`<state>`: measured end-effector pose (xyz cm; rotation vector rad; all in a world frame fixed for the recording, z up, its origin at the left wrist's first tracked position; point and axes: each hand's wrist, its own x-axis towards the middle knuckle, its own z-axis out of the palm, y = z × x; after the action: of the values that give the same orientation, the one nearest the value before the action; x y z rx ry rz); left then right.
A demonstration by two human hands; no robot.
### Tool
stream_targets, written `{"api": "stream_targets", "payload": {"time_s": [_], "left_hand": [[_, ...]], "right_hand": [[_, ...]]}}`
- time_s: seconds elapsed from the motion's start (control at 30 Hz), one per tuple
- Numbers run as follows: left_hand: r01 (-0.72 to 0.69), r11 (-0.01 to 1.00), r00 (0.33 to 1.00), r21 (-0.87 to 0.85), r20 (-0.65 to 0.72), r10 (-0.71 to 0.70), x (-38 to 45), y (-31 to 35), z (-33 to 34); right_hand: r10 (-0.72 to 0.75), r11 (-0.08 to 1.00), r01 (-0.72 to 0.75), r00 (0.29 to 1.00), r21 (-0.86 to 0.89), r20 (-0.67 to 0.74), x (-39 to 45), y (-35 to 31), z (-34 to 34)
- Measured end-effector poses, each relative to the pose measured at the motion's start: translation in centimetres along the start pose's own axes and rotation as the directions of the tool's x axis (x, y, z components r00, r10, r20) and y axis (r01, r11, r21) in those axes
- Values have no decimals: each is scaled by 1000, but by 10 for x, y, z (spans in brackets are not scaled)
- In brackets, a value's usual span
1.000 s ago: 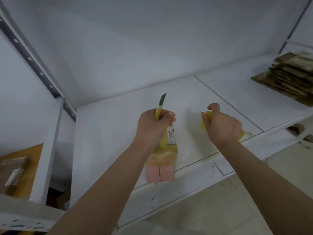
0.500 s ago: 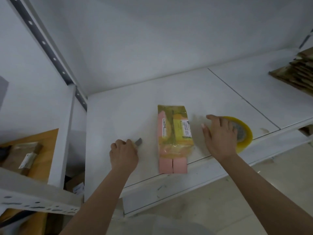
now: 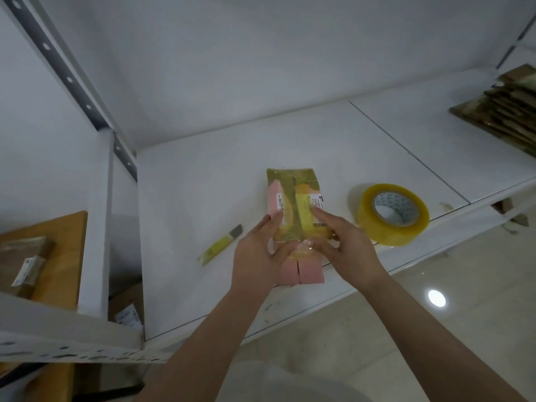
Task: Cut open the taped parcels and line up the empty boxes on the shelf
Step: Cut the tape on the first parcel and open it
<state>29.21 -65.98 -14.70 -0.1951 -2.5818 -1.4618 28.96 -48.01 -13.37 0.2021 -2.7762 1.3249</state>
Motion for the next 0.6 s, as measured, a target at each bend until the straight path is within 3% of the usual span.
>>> {"api": "stream_targets", "payload": {"time_s": [0.17,0.33,0.6], "left_hand": [[-72,994,996,87,56,67,-2,-19,1],[-214,963,976,167,-5,217,3,-32,6],[-126,991,990,34,-59,128,0,-37,13]], "right_hand": [[-94,991,93,996,-98,-3,1,4,-1],[-239,947,216,968,-238,-72,5,8,7],[-56,986,41,994,-164,-88,1,8,14]]}}
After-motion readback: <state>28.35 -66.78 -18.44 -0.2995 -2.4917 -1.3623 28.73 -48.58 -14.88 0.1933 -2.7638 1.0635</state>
